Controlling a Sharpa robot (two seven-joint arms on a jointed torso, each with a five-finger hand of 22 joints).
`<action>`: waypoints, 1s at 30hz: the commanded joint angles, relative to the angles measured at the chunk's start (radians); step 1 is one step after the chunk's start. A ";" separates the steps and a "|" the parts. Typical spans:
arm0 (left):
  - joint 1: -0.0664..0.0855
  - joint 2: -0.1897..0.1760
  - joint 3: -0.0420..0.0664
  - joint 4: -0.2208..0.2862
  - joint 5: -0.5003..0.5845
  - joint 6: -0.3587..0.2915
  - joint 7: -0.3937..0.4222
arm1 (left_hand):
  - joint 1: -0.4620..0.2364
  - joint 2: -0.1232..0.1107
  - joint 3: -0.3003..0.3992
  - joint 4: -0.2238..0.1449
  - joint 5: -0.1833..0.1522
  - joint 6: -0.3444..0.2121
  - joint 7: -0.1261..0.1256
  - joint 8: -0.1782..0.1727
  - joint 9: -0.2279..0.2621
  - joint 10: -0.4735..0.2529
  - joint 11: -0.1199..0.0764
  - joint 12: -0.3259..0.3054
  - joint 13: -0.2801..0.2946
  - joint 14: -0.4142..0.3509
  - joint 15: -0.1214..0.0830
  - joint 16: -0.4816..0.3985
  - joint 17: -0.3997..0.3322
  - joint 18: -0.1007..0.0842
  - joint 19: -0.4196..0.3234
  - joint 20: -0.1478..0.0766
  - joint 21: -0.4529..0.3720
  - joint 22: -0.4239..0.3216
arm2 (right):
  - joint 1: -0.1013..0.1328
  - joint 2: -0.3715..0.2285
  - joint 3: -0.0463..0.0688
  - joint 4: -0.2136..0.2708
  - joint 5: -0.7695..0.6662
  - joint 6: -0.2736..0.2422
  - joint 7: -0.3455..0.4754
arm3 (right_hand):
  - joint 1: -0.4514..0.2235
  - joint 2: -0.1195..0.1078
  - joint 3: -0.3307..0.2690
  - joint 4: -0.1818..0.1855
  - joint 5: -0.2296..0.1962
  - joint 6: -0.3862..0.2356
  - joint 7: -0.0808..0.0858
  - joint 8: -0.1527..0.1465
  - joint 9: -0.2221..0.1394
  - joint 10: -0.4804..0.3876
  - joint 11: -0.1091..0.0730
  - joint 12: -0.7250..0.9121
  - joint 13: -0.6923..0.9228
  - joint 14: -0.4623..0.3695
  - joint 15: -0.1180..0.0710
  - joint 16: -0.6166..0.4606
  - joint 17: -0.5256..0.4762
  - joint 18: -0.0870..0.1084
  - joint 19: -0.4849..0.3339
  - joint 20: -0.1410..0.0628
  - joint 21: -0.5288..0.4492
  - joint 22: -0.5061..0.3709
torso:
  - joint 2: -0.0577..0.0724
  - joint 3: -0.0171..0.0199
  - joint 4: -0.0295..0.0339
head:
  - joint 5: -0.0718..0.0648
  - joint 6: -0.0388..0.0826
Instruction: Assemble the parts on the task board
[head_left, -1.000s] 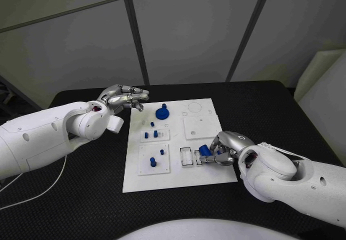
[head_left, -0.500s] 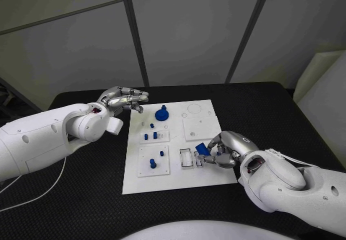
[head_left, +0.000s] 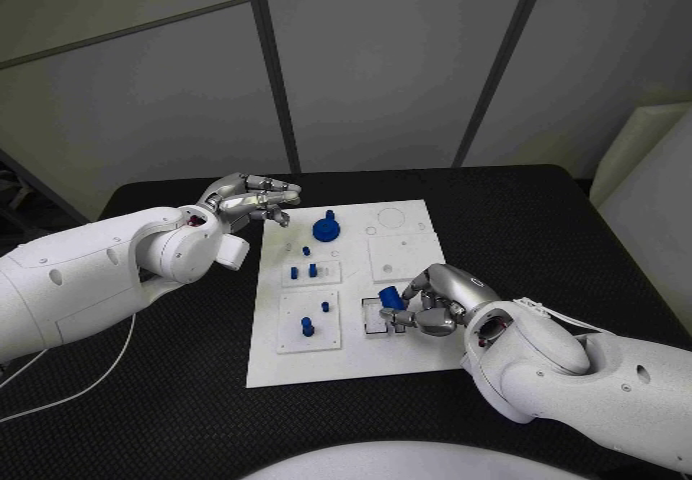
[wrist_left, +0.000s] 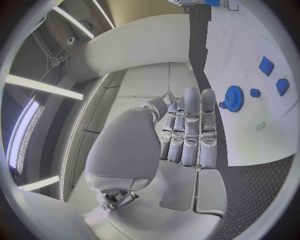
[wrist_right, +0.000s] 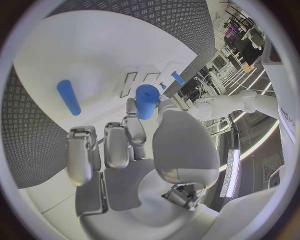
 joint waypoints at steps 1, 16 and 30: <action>0.001 0.002 0.001 0.003 0.003 0.014 -0.002 | -0.011 0.002 -0.004 0.003 -0.006 -0.003 0.005 -0.007 0.001 -0.002 0.002 -0.004 0.001 -0.006 0.002 -0.003 -0.001 0.002 -0.006 0.000 -0.007 -0.001 | 0.002 0.014 0.001 -0.010 0.030 0.063 -0.013 | -0.029 -0.002 -0.010 -0.002 -0.013 0.016 -0.005 0.001 0.008 0.002 -0.007 -0.004 0.000 0.034 -0.006 -0.001 0.000 -0.015 0.104 -0.009 0.003 0.263 | 0.001 0.0004 0.0019 | -0.001 -0.001; 0.001 0.005 0.001 0.004 0.003 0.016 -0.006 | -0.012 0.003 -0.004 0.003 -0.006 -0.003 0.005 -0.007 0.002 -0.003 0.001 -0.004 0.002 -0.006 0.002 -0.004 -0.002 0.002 -0.006 0.001 -0.008 -0.003 | 0.002 0.057 0.001 -0.036 0.030 0.076 -0.020 | -0.055 -0.007 -0.014 -0.002 -0.041 0.025 -0.008 0.001 0.027 0.003 -0.009 -0.008 0.001 0.035 -0.008 -0.001 0.001 -0.015 0.104 -0.011 0.003 0.263 | -0.001 0.0008 0.0007 | 0.008 -0.003; 0.001 0.004 0.001 0.004 0.003 0.018 -0.011 | -0.012 0.003 -0.004 0.003 -0.006 -0.003 0.005 -0.007 0.002 -0.003 0.001 -0.004 0.002 -0.006 0.002 -0.004 -0.002 0.002 -0.006 0.001 -0.008 -0.003 | 0.002 0.063 0.001 -0.049 0.026 0.034 -0.009 | -0.192 -0.041 -0.178 0.001 -0.251 -0.019 0.008 -0.041 0.072 -0.065 0.005 -0.199 -0.123 0.026 0.002 -0.027 -0.033 -0.015 0.104 -0.003 0.003 0.263 | 0.001 0.0005 -0.0002 | 0.010 -0.001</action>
